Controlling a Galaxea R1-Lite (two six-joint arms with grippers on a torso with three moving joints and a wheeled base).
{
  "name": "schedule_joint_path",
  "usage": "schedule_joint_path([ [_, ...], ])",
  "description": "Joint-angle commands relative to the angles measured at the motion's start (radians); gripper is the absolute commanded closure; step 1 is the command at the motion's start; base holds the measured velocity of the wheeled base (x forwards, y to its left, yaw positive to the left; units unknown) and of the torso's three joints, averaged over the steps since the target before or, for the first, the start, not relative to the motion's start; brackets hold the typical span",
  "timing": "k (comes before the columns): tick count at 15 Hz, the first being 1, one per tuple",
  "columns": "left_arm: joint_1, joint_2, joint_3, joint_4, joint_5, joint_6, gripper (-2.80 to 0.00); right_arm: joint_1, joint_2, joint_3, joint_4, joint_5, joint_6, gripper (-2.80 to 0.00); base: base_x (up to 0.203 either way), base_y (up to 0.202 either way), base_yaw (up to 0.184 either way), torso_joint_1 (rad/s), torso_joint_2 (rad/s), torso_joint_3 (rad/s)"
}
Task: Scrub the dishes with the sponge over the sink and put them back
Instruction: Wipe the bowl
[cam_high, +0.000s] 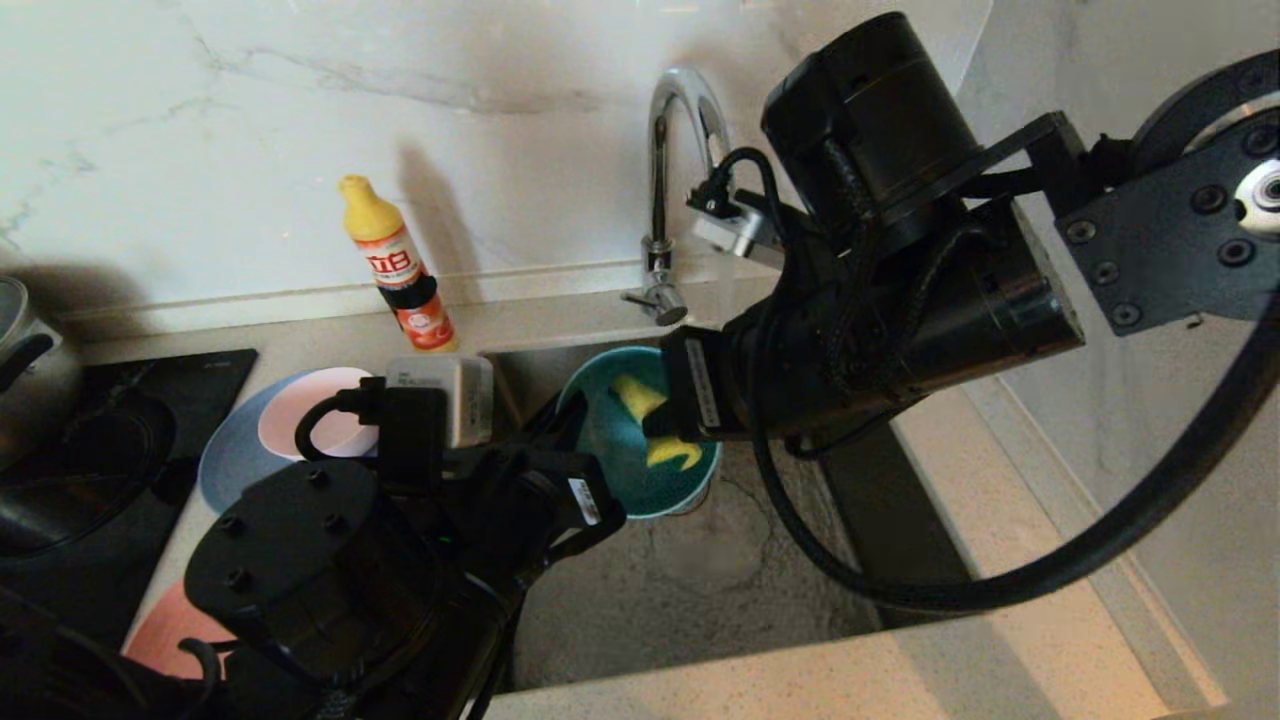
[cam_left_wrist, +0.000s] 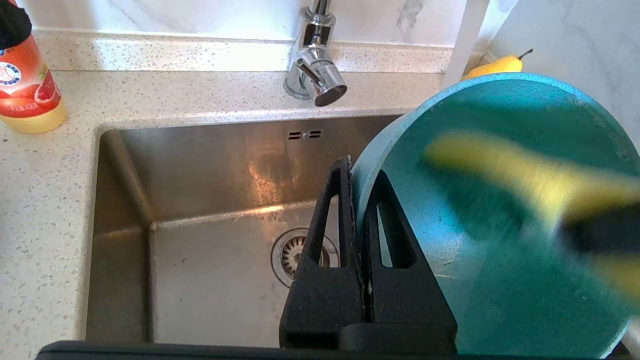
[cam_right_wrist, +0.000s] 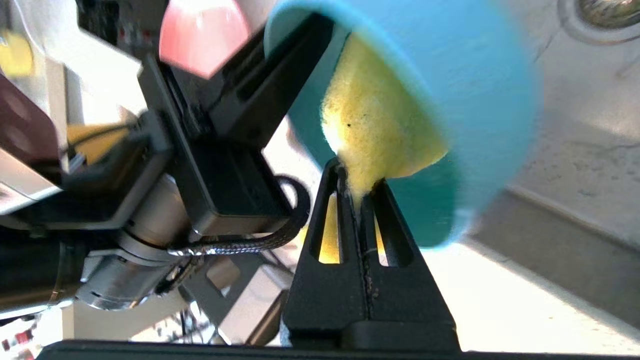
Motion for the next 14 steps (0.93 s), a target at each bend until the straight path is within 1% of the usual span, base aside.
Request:
schedule_joint_path([
  [1,0.000,0.009,0.001,-0.009,0.003,-0.001,0.00,0.009,0.020,0.011,0.007,0.001,0.004,0.00,0.000,0.000,0.000,0.000,0.00,0.000],
  [4,0.000,0.009,-0.010,-0.007,0.002,-0.001,0.00,0.008,0.010,0.034,0.013,0.001,0.014,0.00,0.000,0.000,0.000,0.000,0.00,0.000],
  [7,0.002,-0.002,-0.012,-0.006,0.003,0.003,0.00,-0.003,-0.044,0.056,0.014,0.001,0.018,0.00,0.000,0.000,0.000,0.000,0.00,0.000],
  [14,0.002,0.000,-0.014,-0.006,0.004,0.008,0.00,-0.085,-0.134,0.063,0.015,0.004,0.018,0.00,0.000,0.000,0.000,0.000,0.00,0.000],
])
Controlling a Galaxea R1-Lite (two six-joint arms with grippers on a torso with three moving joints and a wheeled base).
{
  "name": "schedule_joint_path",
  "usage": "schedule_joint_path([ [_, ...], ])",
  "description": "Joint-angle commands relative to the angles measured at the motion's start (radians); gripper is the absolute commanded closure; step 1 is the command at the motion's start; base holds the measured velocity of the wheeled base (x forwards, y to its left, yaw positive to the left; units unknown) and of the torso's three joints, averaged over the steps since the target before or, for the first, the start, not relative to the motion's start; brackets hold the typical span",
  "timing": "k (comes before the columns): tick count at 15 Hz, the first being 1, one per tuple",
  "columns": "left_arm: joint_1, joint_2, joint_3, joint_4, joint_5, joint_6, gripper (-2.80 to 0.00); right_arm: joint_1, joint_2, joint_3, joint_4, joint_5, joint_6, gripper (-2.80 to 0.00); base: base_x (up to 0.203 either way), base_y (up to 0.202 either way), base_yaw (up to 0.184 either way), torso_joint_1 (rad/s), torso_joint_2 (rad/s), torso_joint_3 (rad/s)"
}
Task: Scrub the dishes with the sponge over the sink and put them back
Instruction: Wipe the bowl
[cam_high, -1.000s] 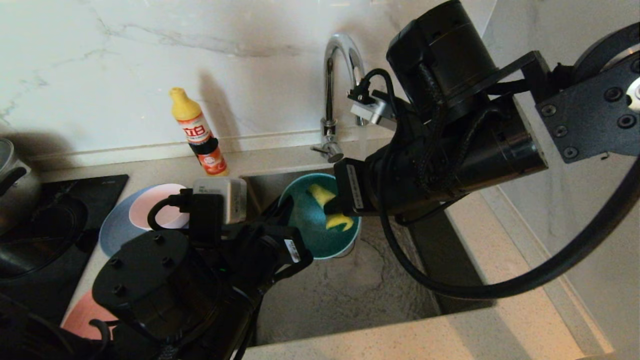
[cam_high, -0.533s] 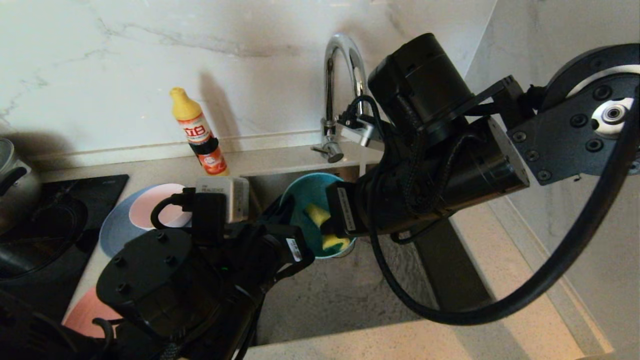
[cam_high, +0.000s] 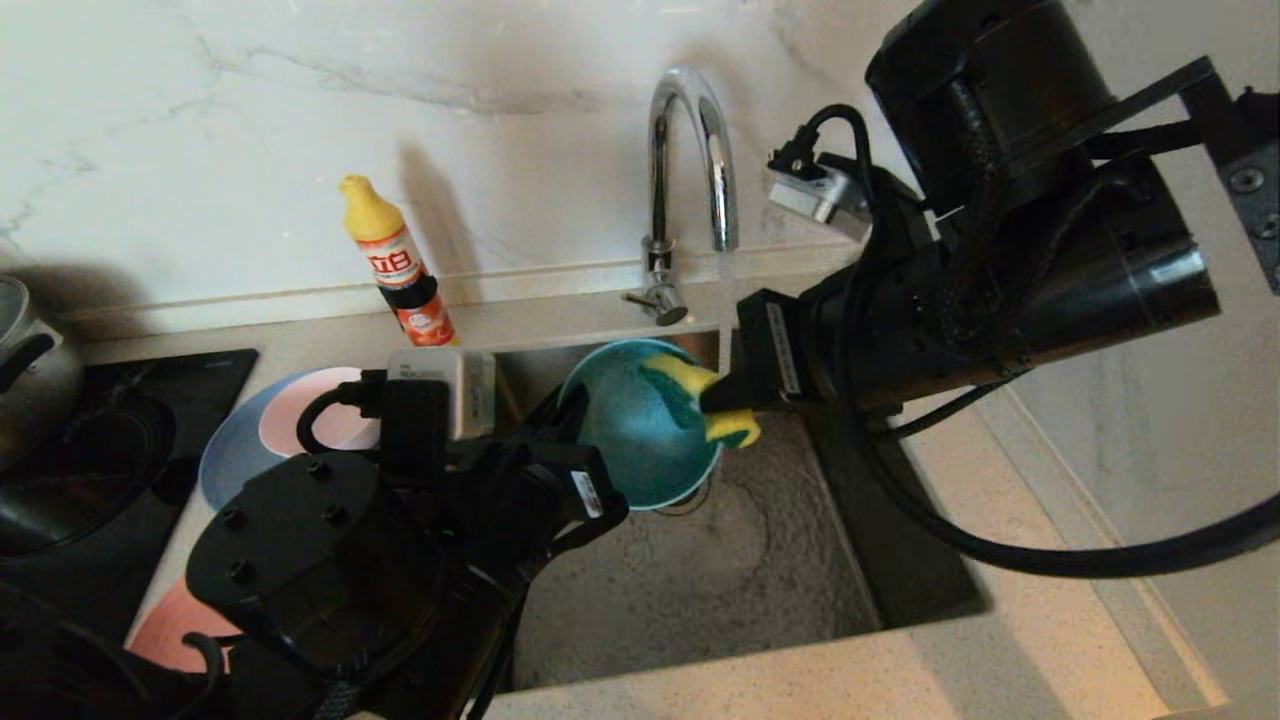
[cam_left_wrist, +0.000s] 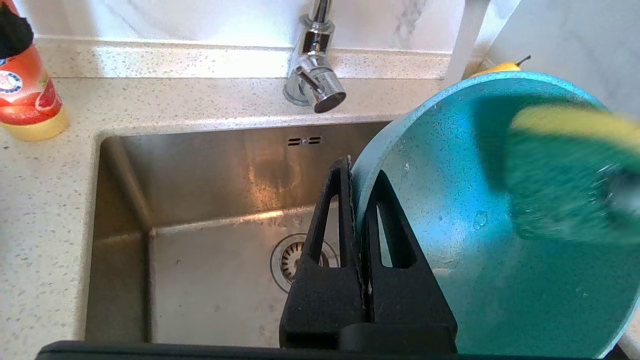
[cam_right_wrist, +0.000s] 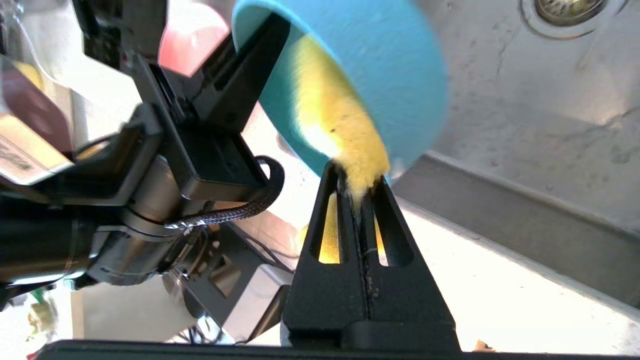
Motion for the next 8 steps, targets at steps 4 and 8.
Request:
schedule_joint_path([
  [4,0.004,-0.006,0.004,-0.009,0.004,0.000,0.00,-0.033,-0.048,0.005,0.006,0.005,0.003,0.00,0.000,0.000,0.000,0.000,0.00,0.000],
  [8,0.012,-0.007,0.010,-0.010,0.004,-0.002,0.00,-0.049,-0.063,0.017,0.017,0.006,0.003,0.00,0.000,0.000,0.000,0.000,0.00,0.000],
])
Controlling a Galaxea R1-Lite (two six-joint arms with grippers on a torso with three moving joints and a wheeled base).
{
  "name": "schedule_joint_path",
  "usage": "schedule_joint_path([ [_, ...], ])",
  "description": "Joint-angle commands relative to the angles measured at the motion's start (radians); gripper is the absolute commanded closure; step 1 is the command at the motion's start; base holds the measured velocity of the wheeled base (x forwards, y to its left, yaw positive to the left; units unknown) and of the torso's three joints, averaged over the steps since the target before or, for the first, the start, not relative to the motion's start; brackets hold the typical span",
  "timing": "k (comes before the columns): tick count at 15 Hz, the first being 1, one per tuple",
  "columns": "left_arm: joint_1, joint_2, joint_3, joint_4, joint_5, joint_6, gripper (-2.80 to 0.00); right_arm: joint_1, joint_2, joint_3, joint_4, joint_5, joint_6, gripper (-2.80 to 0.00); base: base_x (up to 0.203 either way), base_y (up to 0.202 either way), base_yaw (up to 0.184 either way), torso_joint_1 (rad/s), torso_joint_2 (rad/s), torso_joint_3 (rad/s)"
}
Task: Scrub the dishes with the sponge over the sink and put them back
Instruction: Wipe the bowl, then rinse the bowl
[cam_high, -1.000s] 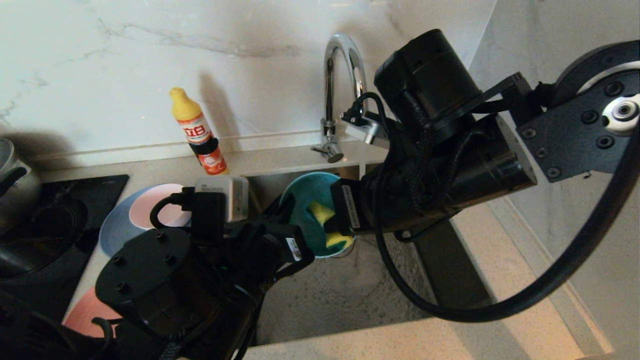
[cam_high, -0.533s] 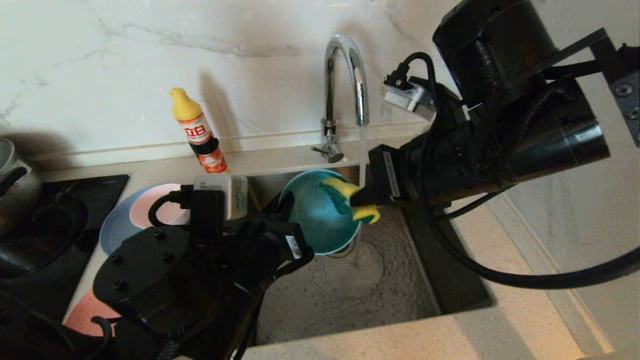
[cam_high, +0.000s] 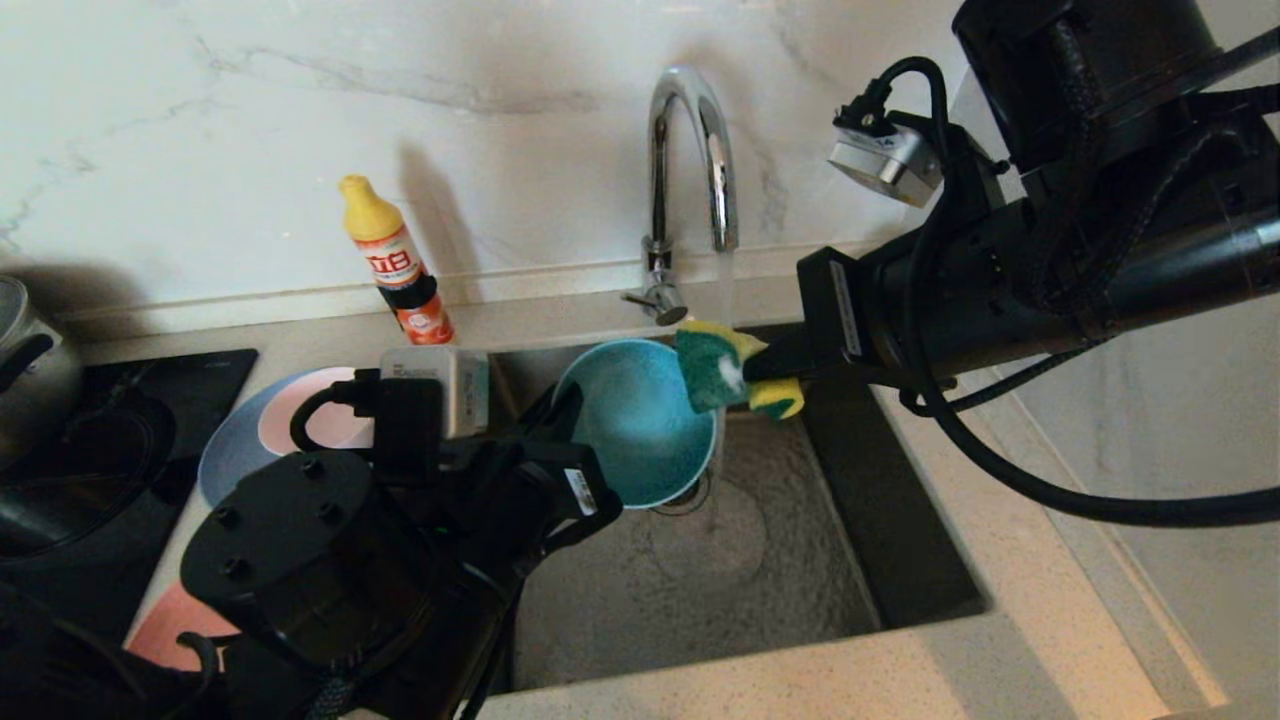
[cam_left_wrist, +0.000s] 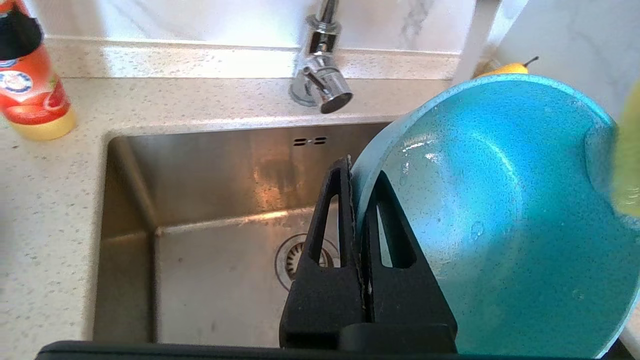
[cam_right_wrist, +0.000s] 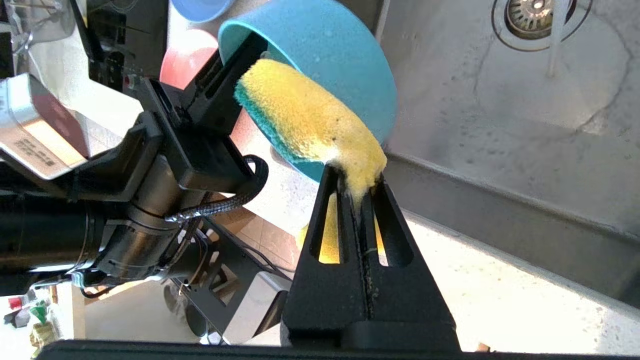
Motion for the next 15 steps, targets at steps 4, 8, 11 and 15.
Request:
schedule_joint_path([
  [4,0.011,-0.005,0.012,-0.008,0.003,-0.009,0.00,-0.005,-0.089,0.052,0.004,0.009,0.001,0.00,0.000,0.000,0.000,0.000,0.00,0.000],
  [8,0.021,0.008,0.029,0.008,0.001,-0.020,0.00,-0.038,-0.187,0.110,0.004,0.022,-0.005,0.00,0.000,0.000,0.000,0.000,0.00,0.000],
  [11,0.066,0.044,0.021,0.151,-0.005,-0.053,0.00,-0.075,-0.222,0.163,0.001,0.023,-0.004,0.00,0.000,0.000,0.000,0.000,0.00,0.000],
  [15,0.145,0.056,-0.146,0.563,-0.060,-0.168,0.00,-0.146,-0.237,0.194,0.001,0.029,0.000,0.00,0.000,0.000,0.000,0.000,0.00,0.000],
])
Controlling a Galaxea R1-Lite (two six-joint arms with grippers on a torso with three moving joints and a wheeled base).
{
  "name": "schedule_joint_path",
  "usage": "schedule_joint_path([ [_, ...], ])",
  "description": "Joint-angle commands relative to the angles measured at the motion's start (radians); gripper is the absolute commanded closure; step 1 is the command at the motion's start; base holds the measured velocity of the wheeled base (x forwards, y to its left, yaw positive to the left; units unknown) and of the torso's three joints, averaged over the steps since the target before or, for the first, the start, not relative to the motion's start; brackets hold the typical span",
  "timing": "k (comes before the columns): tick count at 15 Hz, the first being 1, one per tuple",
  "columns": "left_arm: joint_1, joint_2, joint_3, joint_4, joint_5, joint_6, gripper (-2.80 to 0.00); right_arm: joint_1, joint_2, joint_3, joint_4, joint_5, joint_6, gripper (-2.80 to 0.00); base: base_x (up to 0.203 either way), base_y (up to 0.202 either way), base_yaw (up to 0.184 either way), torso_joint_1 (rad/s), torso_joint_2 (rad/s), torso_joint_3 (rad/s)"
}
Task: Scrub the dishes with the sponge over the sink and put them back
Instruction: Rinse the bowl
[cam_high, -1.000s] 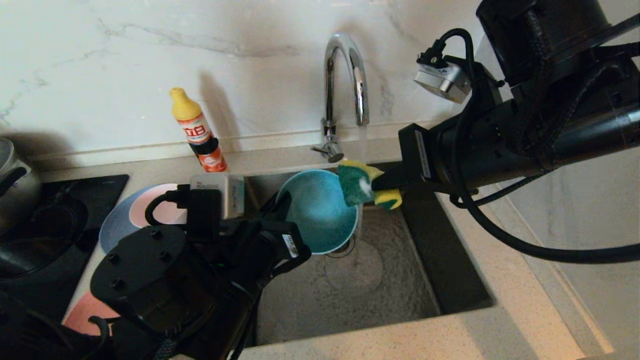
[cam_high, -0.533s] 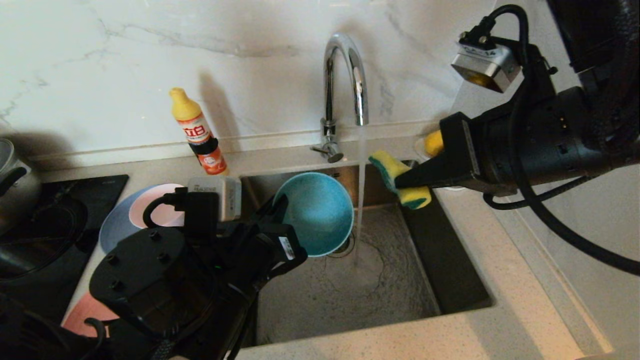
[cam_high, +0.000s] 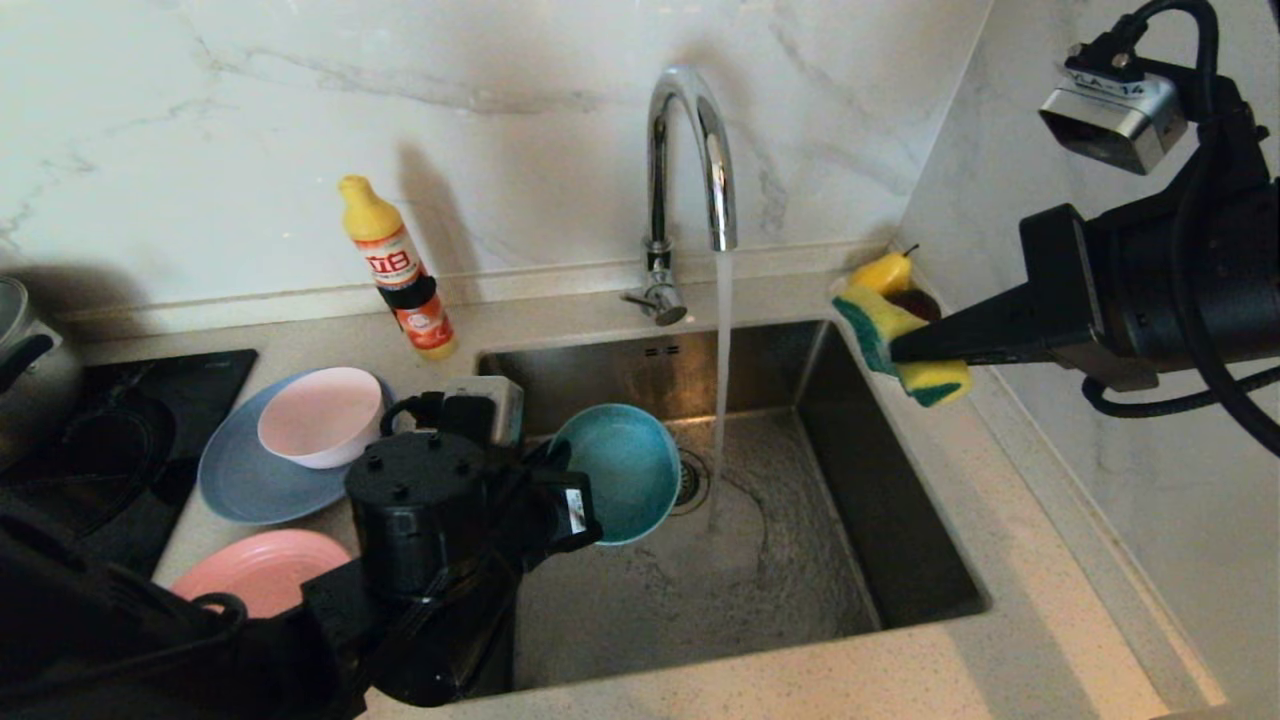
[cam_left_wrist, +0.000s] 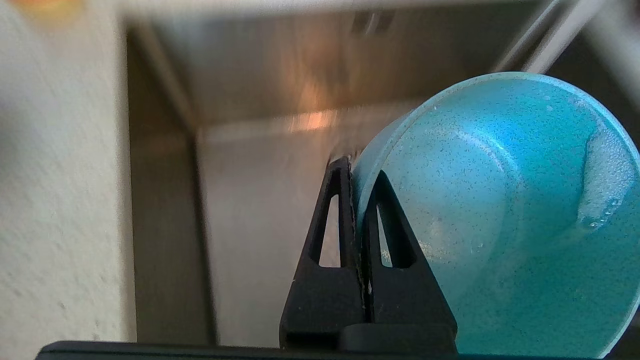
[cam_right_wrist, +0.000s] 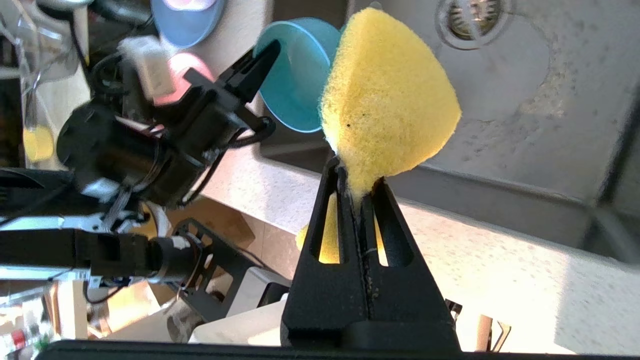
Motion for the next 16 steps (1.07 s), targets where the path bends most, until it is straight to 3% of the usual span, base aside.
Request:
schedule_joint_path([
  [1,0.032,0.008,-0.123,0.253,-0.025,-0.049,0.00,-0.028,-0.010,0.010,0.008,0.005,0.003,0.00,0.000,0.000,0.000,0.000,0.00,0.000],
  [3,0.036,0.022,-0.245,0.418,-0.049,-0.108,0.00,-0.028,-0.014,0.021,0.008,0.004,0.002,0.00,0.000,0.000,0.000,0.000,0.00,0.000],
  [8,0.037,0.088,-0.514,0.751,-0.182,-0.264,0.00,-0.029,-0.033,0.071,0.000,0.002,0.000,0.00,0.000,0.000,0.000,0.000,0.00,0.000],
  [16,0.037,0.211,-0.586,0.719,-0.215,-0.305,0.00,-0.028,-0.011,0.085,-0.004,0.005,0.003,0.00,0.000,0.000,0.000,0.000,0.00,0.000],
])
